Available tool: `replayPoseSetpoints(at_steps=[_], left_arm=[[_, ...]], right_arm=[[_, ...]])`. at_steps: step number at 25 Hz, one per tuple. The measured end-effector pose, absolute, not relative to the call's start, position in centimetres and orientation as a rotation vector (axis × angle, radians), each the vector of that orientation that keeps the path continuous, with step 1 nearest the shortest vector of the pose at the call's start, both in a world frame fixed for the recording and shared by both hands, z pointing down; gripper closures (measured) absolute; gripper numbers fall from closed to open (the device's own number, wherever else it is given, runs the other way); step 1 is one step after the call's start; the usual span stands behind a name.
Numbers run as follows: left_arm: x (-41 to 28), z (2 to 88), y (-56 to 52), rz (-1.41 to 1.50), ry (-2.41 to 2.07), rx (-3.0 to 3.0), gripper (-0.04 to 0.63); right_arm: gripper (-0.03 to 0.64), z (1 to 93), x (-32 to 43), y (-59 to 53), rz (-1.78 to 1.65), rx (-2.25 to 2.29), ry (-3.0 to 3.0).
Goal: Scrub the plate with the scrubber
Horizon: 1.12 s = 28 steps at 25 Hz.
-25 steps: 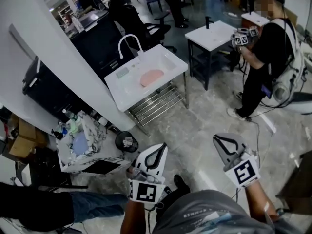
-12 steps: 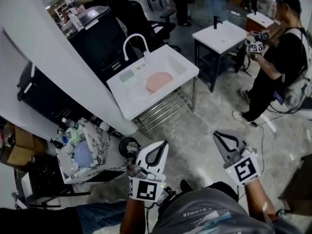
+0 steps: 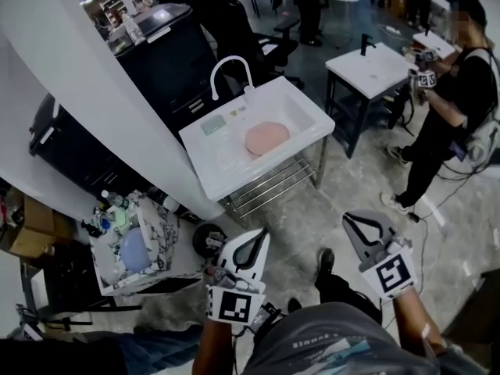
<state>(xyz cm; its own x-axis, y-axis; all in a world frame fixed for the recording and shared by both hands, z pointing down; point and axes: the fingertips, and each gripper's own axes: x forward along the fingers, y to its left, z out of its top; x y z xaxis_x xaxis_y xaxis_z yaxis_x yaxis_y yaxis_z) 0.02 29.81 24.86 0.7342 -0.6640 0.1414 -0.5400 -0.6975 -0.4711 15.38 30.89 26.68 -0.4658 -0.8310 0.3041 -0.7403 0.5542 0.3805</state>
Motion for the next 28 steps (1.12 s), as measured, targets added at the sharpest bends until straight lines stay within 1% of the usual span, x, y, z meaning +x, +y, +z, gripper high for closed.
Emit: replayPoseSetpoints(at_steps=[7,16,23,28], left_arm=[[2.4,24.9,22.9,-0.474,1.012,-2.501,0.594],[8.3,25.4,13.8,-0.512,1.110,-2.472,0.594],[11.5,25.5,9.5,-0.564,1.153,-2.435,0.594],[13.0,25.6,8.1,-0.606,1.141,-2.426,0.594]], right_arm=[[0.584,27.5,17.4,22.8,-0.251,1.190,-2.417],[0.584,27.9,22.3,12.5,-0.257,1.081,-2.487],[0.584,28.4,25.7,8.0,-0.264,1.040,-2.529],[0.584,28.9,27.6,6.7,-0.215,1.066,-2.551]])
